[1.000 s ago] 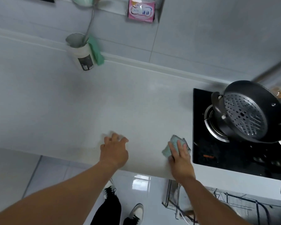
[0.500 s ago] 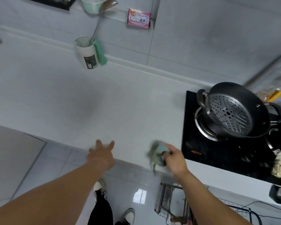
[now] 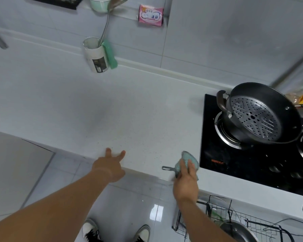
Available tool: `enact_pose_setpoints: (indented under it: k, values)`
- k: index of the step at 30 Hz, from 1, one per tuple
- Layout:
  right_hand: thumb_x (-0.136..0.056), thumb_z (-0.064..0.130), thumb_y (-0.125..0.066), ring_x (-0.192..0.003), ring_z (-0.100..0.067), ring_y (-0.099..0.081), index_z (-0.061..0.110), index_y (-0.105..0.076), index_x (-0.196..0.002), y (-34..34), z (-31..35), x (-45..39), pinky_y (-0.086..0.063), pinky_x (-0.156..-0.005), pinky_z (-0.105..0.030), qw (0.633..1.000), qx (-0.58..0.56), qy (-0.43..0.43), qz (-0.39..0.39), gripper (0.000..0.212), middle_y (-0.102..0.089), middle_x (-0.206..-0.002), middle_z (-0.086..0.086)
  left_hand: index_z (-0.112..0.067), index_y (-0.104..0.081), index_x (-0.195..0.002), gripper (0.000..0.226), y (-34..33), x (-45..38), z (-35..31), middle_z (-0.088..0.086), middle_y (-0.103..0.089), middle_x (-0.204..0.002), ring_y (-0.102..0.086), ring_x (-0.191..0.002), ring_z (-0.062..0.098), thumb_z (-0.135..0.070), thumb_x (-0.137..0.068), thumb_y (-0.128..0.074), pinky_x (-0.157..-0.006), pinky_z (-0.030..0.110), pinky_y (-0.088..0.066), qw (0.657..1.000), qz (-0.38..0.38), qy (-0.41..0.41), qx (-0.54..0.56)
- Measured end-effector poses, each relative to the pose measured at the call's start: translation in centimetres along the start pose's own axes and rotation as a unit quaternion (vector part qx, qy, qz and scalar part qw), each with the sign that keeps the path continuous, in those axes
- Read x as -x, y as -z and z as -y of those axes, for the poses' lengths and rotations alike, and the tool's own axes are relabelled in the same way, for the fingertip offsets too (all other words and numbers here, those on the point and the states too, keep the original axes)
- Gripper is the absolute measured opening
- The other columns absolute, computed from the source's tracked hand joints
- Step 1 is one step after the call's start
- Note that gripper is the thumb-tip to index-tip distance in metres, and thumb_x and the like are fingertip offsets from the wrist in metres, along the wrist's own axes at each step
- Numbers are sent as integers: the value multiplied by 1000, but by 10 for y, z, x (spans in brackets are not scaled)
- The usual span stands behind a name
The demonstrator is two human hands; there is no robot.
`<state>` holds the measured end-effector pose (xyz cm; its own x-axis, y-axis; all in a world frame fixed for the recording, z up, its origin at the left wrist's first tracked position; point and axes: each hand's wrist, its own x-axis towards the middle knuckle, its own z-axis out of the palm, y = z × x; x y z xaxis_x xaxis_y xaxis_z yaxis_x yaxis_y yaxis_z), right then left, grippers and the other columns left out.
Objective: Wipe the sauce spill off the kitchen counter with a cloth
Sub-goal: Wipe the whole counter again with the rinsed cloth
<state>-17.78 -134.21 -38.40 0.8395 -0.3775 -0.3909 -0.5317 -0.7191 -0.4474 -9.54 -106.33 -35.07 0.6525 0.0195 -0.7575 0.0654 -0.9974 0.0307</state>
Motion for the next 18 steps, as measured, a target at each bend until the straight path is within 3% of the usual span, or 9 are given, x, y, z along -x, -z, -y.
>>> enact_pose_setpoints:
  k: [1,3,6,8,10,11,13,16,18]
  values:
    - [-103,0,-48,-130,-18,-58,47,-16,-164,-7,16,6,-59,-98,-34,1000,-28,8,12,82,3,-174,17,-53,1,-159,80,-1,0,1,4,17,-171,-33,-149,39,-53,-95,-47,-114,47,-40,1000,-6,-4,10]
    - [-102,-2,-49,-114,-8,-62,56,-22,-160,-32,48,18,-49,-109,-26,993,-84,48,63,86,-3,-172,22,-48,-11,-161,72,-3,-1,7,-2,10,-172,-30,-152,31,-54,-98,-45,-118,45,-35,998,-23,-8,50]
    - [-103,1,-52,-151,-9,-35,43,-42,-157,-63,102,20,-9,-119,-8,970,-167,74,164,69,-23,-169,20,-35,-41,-155,54,-5,-2,21,-7,-23,-167,-43,-143,19,-43,-101,-46,-112,35,-37,986,-83,-9,144]
    - [-99,2,-60,-150,-14,-39,25,-60,-147,-68,124,24,-20,-124,-16,938,-255,22,236,53,-43,-163,5,-34,-54,-142,42,-4,-1,34,-9,-41,-153,-54,-129,17,-36,-101,-49,-101,32,-41,970,-138,12,198]
    - [-96,4,-64,-113,-17,-68,17,-80,-116,-54,151,19,-52,-102,-24,896,-308,30,318,29,-73,-125,-6,-33,-58,-137,37,0,0,51,-5,-42,-149,-56,-124,20,-33,-101,-49,-97,33,-43,964,-159,32,210]
    - [-97,3,-61,-96,-15,-70,21,-82,-105,-52,161,8,-55,-86,-18,905,-298,30,303,29,-76,-106,-1,-32,-58,-137,37,2,-1,63,-3,-40,-149,-56,-123,22,-33,-101,-49,-98,34,-44,964,-159,41,208]
    - [-98,0,-56,-97,-16,-68,25,-79,-112,-33,152,-11,-49,-78,-12,948,-280,30,151,37,-73,-103,4,-30,-55,-141,40,9,-5,84,2,-38,-151,-52,-128,25,-32,-101,-48,-102,38,-45,965,-158,57,203]
    - [-91,-3,-59,-108,-35,-68,19,-75,-122,-5,95,-27,-44,-80,-21,969,-225,-26,-99,41,-71,-120,-9,-33,-45,-150,51,23,-13,118,8,-32,-158,-43,-137,31,-30,-100,-47,-111,45,-42,968,-154,69,187]
    - [-94,6,-55,-123,-37,-60,24,-61,-144,-2,57,-20,-45,-91,-33,985,-112,-69,-111,53,-52,-150,-9,-39,-32,-157,60,35,-21,142,7,-21,-165,-33,-143,35,-32,-99,-46,-113,47,-40,973,-140,88,160]
